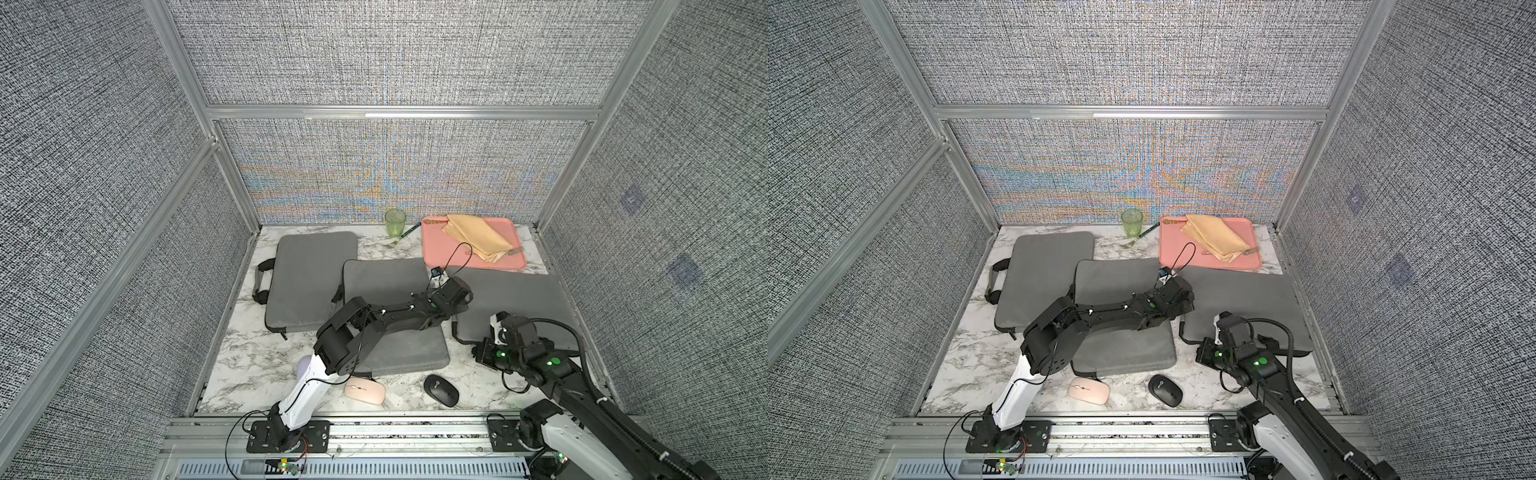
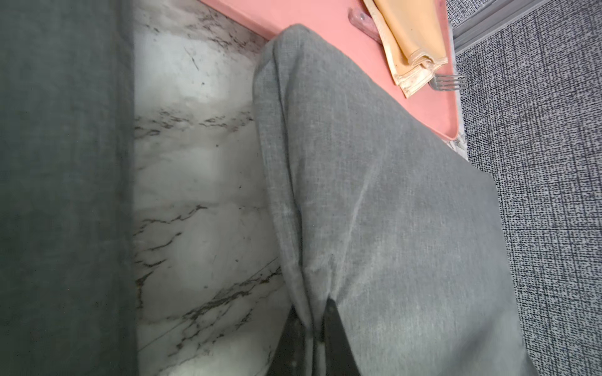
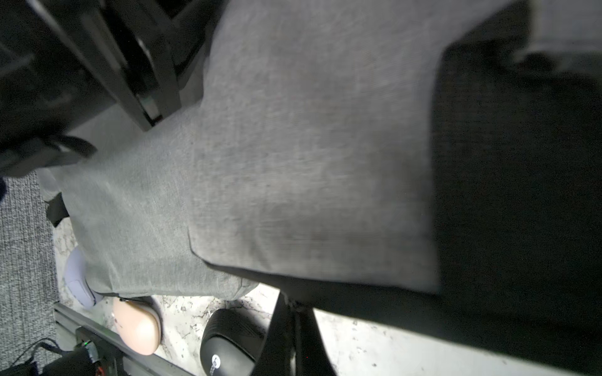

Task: Put the mouse into the laptop bag
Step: Unzip the zipper on the zippered laptop bag.

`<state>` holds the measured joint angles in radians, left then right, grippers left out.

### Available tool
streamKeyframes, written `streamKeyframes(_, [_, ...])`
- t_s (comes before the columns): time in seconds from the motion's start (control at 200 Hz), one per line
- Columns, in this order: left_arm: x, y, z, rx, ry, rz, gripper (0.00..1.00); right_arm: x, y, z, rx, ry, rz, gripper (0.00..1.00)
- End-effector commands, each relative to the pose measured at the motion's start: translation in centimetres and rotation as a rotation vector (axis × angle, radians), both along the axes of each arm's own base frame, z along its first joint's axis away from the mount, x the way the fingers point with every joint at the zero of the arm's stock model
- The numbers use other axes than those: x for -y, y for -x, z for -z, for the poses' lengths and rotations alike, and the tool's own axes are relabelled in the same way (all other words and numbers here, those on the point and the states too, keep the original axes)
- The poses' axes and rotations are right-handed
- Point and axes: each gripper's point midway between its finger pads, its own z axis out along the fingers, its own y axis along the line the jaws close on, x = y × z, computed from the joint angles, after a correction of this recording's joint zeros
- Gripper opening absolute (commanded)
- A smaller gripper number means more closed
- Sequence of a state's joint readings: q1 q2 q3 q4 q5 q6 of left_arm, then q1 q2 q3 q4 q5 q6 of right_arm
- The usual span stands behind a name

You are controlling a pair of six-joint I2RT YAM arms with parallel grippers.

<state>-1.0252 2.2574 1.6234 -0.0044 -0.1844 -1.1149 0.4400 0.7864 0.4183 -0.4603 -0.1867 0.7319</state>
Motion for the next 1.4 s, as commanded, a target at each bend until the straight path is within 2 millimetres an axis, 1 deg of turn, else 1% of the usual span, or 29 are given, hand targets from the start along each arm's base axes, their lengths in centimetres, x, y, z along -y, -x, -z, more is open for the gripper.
streamKeyframes(0.0, [0.5,-0.1,-1.4,0.010,0.051,-0.021,0.00,-2.9,-1.0,-1.7,0.063,-0.059,-0.043,0.00])
streamKeyframes(0.125, [0.6,0.3,-1.8,0.018,0.056,-0.026,0.00,-5.7,-1.2,-2.7,0.092,-0.050,-0.107,0.00])
streamKeyframes(0.235, [0.0,0.9,-2.2,0.024,0.062,-0.042,0.00,-6.9,-2.0,-2.9,0.091,-0.050,-0.106,0.00])
streamKeyframes(0.285, [-0.5,1.3,-2.4,0.033,0.074,-0.050,0.00,-6.9,-2.4,-2.7,0.087,-0.050,-0.085,0.00])
streamKeyframes(0.41, [-2.1,2.4,-3.2,0.062,0.099,-0.091,0.00,-5.8,-3.6,-2.7,0.088,-0.030,-0.013,0.00])
streamKeyframes(0.46, [-2.7,2.9,-3.6,0.078,0.107,-0.109,0.00,-5.6,-3.7,-2.8,0.087,-0.041,0.008,0.00])
streamKeyframes(0.525, [-3.4,3.5,-3.9,0.097,0.114,-0.129,0.00,-4.8,-3.8,-3.0,0.087,-0.049,0.043,0.00])
streamKeyframes(0.565, [-3.5,3.9,-4.2,0.109,0.123,-0.140,0.00,-3.9,-3.7,-2.9,0.085,-0.047,0.075,0.00])
streamKeyframes(0.661, [-3.8,4.5,-4.3,0.133,0.128,-0.171,0.00,-1.0,-3.5,-2.9,0.095,-0.041,0.162,0.00])
streamKeyframes(0.761, [-3.3,5.1,-4.2,0.140,0.152,-0.180,0.00,2.4,-3.0,-2.9,0.081,-0.016,0.240,0.00])
streamKeyframes(0.821, [-3.0,5.3,-4.2,0.141,0.162,-0.181,0.00,3.9,-2.6,-2.8,0.064,-0.025,0.269,0.00])
streamKeyframes(0.851, [-3.0,5.4,-4.1,0.141,0.162,-0.183,0.00,4.6,-2.3,-2.3,0.044,-0.021,0.283,0.00])
streamKeyframes(0.861, [-2.9,5.4,-4.2,0.142,0.164,-0.183,0.00,4.7,-2.3,-2.8,0.061,-0.033,0.287,0.00])
streamKeyframes(0.891, [-2.9,5.5,-4.2,0.144,0.167,-0.187,0.00,5.2,-2.1,-2.7,0.058,-0.038,0.298,0.00])
streamKeyframes(1.011, [-2.8,6.3,-4.6,0.174,0.179,-0.205,0.00,6.4,-1.4,-1.4,0.010,-0.058,0.332,0.00])
streamKeyframes(1.066, [-2.2,6.3,-4.9,0.191,0.173,-0.191,0.00,6.0,-1.2,-1.3,-0.001,-0.093,0.317,0.00])
streamKeyframes(1.106, [-1.7,6.2,-4.7,0.196,0.159,-0.176,0.00,5.4,-1.2,-1.5,0.004,-0.123,0.290,0.00])
streamKeyframes(1.176, [-0.7,6.0,-4.5,0.198,0.151,-0.161,0.00,3.9,-0.7,-2.0,-0.014,-0.181,0.232,0.00])
streamKeyframes(1.281, [0.3,5.6,-4.1,0.205,0.136,-0.152,0.00,1.8,-0.1,-2.0,-0.028,-0.260,0.175,0.00])
streamKeyframes(1.321, [0.6,5.4,-4.5,0.216,0.136,-0.147,0.00,1.1,0.0,-2.0,-0.024,-0.281,0.155,0.00])
streamKeyframes(1.396, [1.3,5.2,-4.7,0.225,0.126,-0.129,0.00,-0.1,0.0,-2.6,-0.014,-0.294,0.114,0.00])
